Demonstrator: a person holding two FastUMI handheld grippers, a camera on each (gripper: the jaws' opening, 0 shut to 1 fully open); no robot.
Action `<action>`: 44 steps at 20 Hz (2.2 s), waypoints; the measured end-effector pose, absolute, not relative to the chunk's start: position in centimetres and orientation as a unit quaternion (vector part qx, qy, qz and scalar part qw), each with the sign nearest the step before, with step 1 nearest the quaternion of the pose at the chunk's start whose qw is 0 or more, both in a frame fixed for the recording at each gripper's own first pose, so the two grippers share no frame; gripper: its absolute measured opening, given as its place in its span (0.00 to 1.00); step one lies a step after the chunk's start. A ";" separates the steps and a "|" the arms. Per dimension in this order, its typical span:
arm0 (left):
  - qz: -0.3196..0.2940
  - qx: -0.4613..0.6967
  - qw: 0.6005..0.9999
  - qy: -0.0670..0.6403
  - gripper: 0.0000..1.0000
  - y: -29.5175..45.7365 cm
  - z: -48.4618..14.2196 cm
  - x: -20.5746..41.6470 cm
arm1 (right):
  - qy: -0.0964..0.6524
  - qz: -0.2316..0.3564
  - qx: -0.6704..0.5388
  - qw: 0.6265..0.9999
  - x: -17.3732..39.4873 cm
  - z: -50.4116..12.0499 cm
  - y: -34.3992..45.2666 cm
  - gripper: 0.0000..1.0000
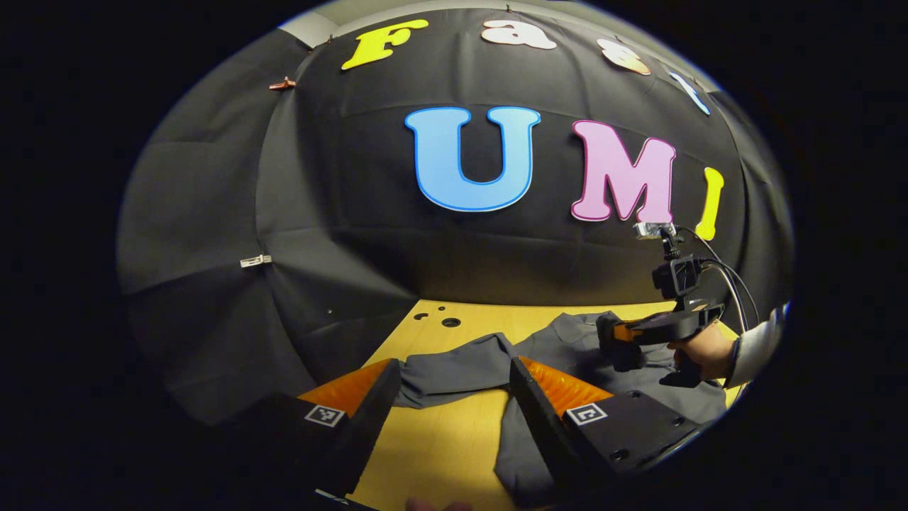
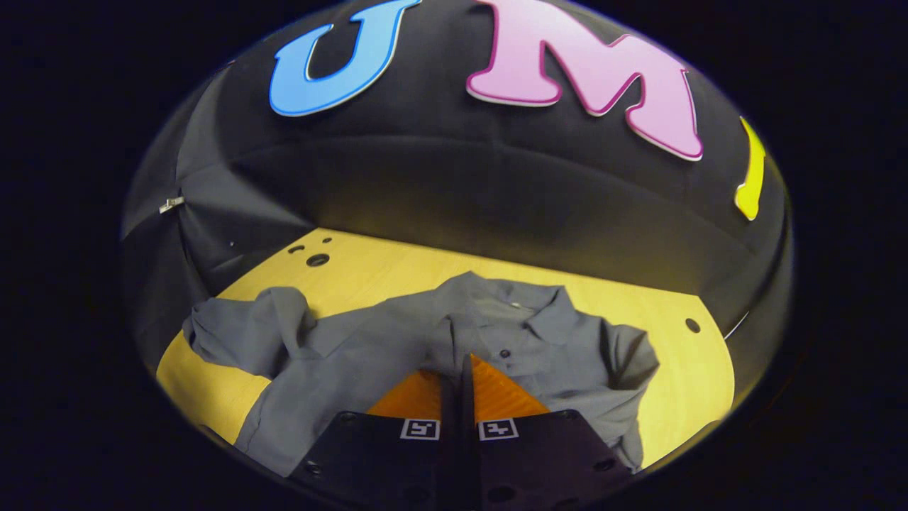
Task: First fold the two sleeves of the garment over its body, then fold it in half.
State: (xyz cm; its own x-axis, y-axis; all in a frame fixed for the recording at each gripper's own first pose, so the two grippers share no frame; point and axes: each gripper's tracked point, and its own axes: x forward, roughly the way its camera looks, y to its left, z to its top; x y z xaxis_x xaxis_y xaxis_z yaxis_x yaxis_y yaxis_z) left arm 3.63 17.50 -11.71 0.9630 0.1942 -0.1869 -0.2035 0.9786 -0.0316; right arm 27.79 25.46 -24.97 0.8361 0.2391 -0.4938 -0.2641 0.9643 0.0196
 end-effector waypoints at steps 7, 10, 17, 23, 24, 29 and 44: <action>0.109 -0.030 0.988 0.105 0.98 19.5 -13.5 4.4 | 0.320 0.151 -0.004 0.935 26.7 -29.5 28.9 0.16; 0.109 -0.030 0.988 0.107 0.98 20.0 -14.0 5.2 | 0.337 0.157 0.005 0.928 26.0 -30.5 29.4 0.27; 0.105 -0.034 0.988 0.112 0.98 20.4 -14.6 6.4 | 0.356 0.209 0.046 0.910 23.3 -29.2 31.3 0.77; 0.098 -0.033 0.987 0.120 0.98 20.9 -15.5 7.9 | 0.336 0.264 0.102 0.899 19.5 -23.9 32.9 0.89; 0.096 -0.034 0.987 0.122 0.98 21.0 -15.7 8.4 | 0.329 0.265 0.107 0.900 19.0 -22.9 32.4 0.89; 0.097 -0.024 0.986 0.131 0.98 22.7 -17.2 11.2 | 0.292 0.250 0.090 0.919 15.6 -19.0 28.1 0.89; 0.101 0.035 0.968 0.227 0.98 28.6 -27.1 20.7 | 0.297 0.133 0.080 0.942 7.8 -19.5 16.1 0.89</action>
